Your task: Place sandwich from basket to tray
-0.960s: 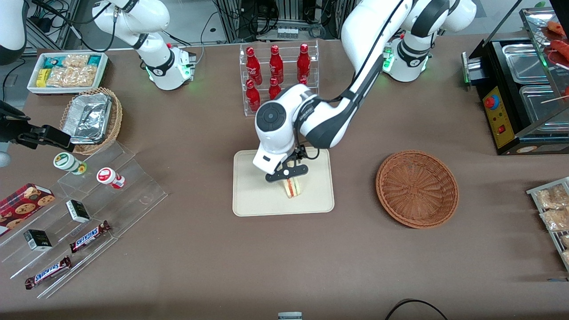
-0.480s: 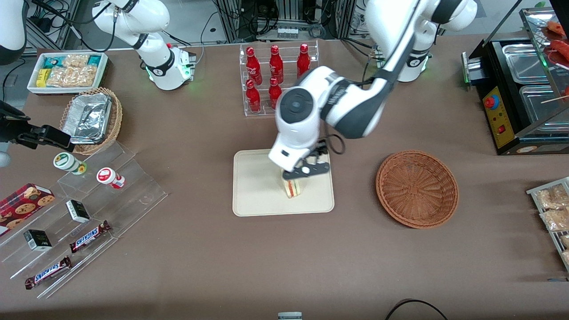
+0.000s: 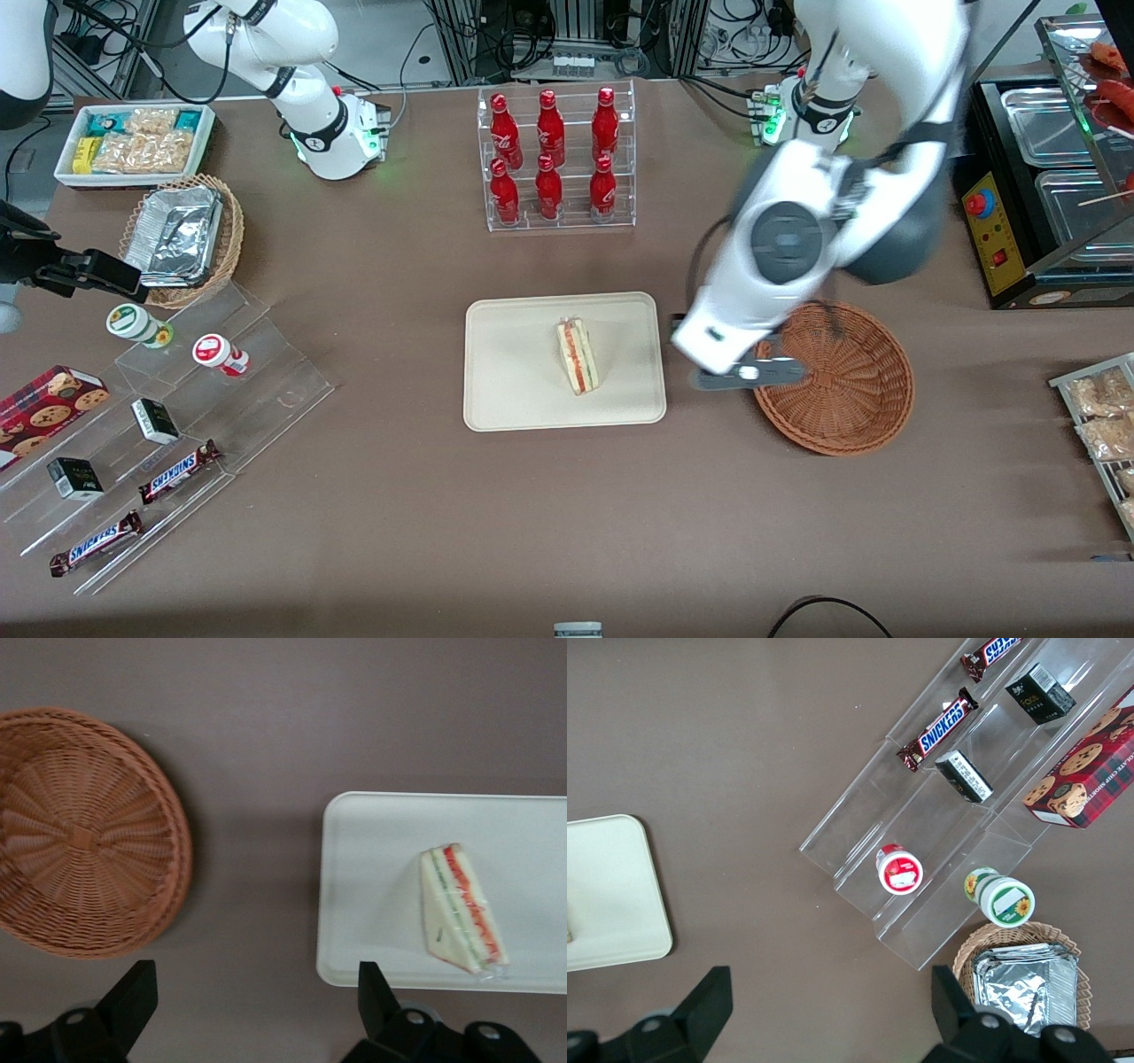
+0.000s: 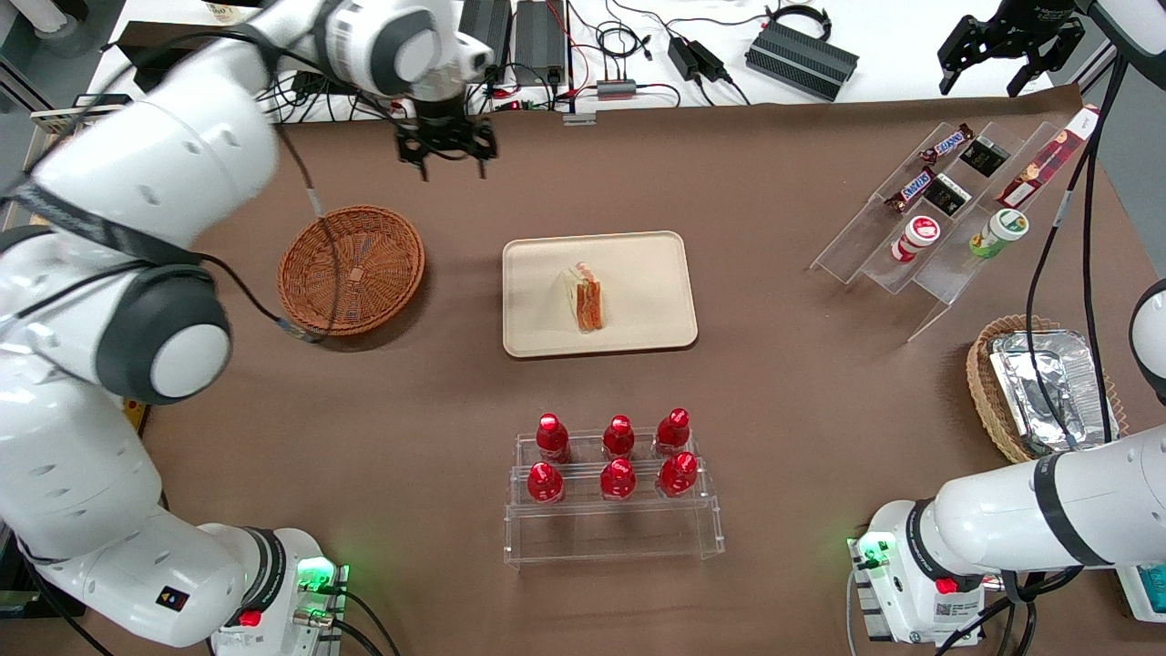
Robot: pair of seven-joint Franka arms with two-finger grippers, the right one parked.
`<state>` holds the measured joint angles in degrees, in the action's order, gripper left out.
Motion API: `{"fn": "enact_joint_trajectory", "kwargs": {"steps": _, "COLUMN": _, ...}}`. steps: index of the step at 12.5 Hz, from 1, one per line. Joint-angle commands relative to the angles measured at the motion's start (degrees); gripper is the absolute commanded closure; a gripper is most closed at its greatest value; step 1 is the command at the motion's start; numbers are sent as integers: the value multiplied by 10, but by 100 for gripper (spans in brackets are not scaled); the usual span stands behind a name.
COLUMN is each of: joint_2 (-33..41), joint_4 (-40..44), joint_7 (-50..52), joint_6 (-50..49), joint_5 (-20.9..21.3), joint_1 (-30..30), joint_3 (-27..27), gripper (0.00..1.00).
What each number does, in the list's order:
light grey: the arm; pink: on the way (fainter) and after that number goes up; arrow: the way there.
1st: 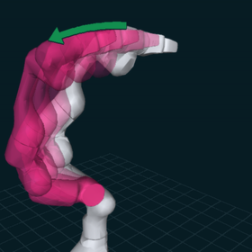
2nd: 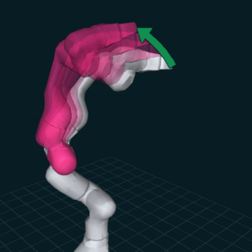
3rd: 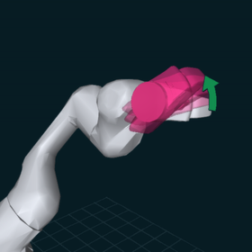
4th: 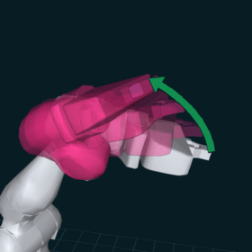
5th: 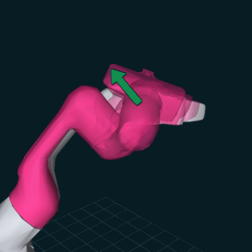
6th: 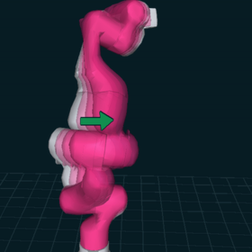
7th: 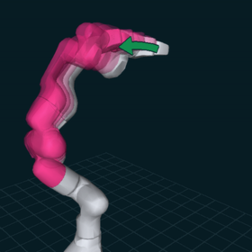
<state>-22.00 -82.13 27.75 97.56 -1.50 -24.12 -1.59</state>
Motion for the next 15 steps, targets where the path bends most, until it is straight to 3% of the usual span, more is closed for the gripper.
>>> {"fn": "enact_joint_trajectory", "kwargs": {"steps": 1, "joint_2": 84, "joint_4": -88, "joint_7": -100, "joint_6": -9, "joint_5": -24, "joint_1": 62, "joint_3": -5, "gripper": 0}}
{"fn": "enact_joint_trajectory", "kwargs": {"steps": 4, "joint_2": 125, "joint_4": -91, "joint_7": -228, "joint_6": -83, "joint_5": -25, "joint_1": 141, "joint_3": -4, "gripper": 0}}
{"fn": "enact_joint_trajectory", "kwargs": {"steps": 8, "joint_2": 174, "joint_4": -92, "joint_7": -249, "joint_6": -127, "joint_5": -4, "joint_1": 203, "joint_3": -11, "gripper": 0}}
{"fn": "enact_joint_trajectory", "kwargs": {"steps": 12, "joint_2": 209, "joint_4": -94, "joint_7": -248, "joint_6": -162, "joint_5": 43, "joint_1": 303, "joint_3": -125, "gripper": 0}}
{"fn": "enact_joint_trajectory", "kwargs": {"steps": 15, "joint_2": 233, "joint_4": -93, "joint_7": -249, "joint_6": -184, "joint_5": 46, "joint_1": 311, "joint_3": -125, "gripper": 0}}
